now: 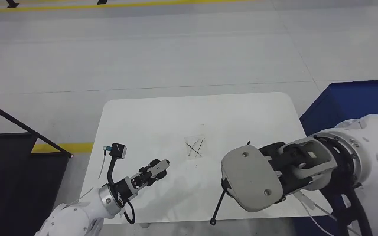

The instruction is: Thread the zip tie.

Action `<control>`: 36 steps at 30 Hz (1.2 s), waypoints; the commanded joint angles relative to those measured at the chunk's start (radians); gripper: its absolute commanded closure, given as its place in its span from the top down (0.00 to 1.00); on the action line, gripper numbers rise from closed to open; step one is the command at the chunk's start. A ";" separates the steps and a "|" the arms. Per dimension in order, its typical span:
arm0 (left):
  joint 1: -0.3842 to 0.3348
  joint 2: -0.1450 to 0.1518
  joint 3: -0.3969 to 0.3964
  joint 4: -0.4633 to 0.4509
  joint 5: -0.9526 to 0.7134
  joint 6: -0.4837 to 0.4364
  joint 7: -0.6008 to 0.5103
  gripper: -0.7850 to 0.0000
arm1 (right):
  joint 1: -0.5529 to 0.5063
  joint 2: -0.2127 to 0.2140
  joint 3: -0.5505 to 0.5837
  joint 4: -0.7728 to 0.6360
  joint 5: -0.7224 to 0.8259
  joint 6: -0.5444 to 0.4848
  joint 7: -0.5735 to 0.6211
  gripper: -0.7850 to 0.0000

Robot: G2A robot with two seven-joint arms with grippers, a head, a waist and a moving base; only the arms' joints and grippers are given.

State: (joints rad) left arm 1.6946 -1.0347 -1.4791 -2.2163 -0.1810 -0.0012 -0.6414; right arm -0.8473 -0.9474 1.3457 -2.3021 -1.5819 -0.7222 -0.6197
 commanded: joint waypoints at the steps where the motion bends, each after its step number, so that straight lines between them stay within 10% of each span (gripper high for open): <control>1: 0.000 0.000 0.000 0.000 0.000 0.000 0.000 1.00 | 0.008 -0.001 -0.012 0.004 0.007 -0.006 0.001 0.00; 16: 0.000 0.000 0.000 0.000 0.000 0.000 0.000 1.00 | -0.137 0.034 0.112 0.183 -0.184 -0.161 0.154 0.00; 27: 0.000 0.000 0.000 0.000 0.000 0.000 0.000 1.00 | -0.381 0.087 0.407 0.471 -0.299 -0.241 -0.030 0.00; 36: 0.000 0.000 0.000 0.000 0.000 0.000 0.000 1.00 | -0.397 0.093 0.433 0.472 -0.298 -0.231 -0.076 0.00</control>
State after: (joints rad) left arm 1.6946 -1.0347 -1.4791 -2.2163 -0.1810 -0.0012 -0.6414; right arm -1.2439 -0.8545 1.7782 -1.8299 -1.8798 -0.9536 -0.6959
